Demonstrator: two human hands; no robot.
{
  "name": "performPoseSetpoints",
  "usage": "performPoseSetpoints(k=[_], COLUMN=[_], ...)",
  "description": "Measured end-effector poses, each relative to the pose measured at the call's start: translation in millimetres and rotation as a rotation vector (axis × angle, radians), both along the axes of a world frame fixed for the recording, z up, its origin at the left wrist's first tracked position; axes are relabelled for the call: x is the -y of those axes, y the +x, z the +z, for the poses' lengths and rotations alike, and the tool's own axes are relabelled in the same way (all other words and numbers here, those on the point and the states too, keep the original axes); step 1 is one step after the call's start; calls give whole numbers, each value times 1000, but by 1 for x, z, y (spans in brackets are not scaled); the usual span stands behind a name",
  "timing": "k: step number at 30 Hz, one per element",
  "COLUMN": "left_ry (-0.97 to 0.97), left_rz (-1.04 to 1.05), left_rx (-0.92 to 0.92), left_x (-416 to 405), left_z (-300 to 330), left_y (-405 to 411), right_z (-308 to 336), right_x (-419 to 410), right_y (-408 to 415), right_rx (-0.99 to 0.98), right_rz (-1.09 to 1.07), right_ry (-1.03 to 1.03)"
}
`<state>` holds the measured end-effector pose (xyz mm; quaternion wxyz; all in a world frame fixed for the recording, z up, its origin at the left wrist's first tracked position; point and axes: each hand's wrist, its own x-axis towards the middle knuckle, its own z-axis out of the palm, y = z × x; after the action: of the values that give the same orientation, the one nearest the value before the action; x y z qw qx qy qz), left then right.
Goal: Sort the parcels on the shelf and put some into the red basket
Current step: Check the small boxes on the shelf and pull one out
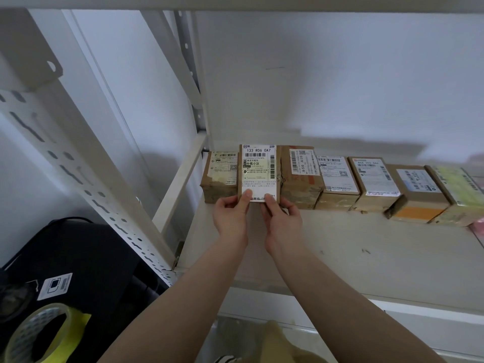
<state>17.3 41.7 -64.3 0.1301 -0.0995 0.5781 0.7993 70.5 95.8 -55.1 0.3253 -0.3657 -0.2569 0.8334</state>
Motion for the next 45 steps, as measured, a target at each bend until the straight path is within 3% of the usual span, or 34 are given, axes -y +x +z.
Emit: performPoseSetpoints(k=[14,24,35,41,45], left_ry=[-115,-22,23,-64,-109], left_rz=[-59,-17,-41,-213,-381], left_rx=[44,310,395,497,473], left_x=[-12,-27,-29,-32,-49], left_z=[-15,-5,-3,-2,6], left_y=[-11,-24,-30,-23,-8], right_z=[1,3,10,3,15], right_x=[-8,-6,-8,-18,-37], right_y=[-21,-39,-42,-27,-6], right_rx=[158,273,335,361,362], right_rz=[29,121,179,174,134], right_ry=[-20,-93,-125,-129,-126])
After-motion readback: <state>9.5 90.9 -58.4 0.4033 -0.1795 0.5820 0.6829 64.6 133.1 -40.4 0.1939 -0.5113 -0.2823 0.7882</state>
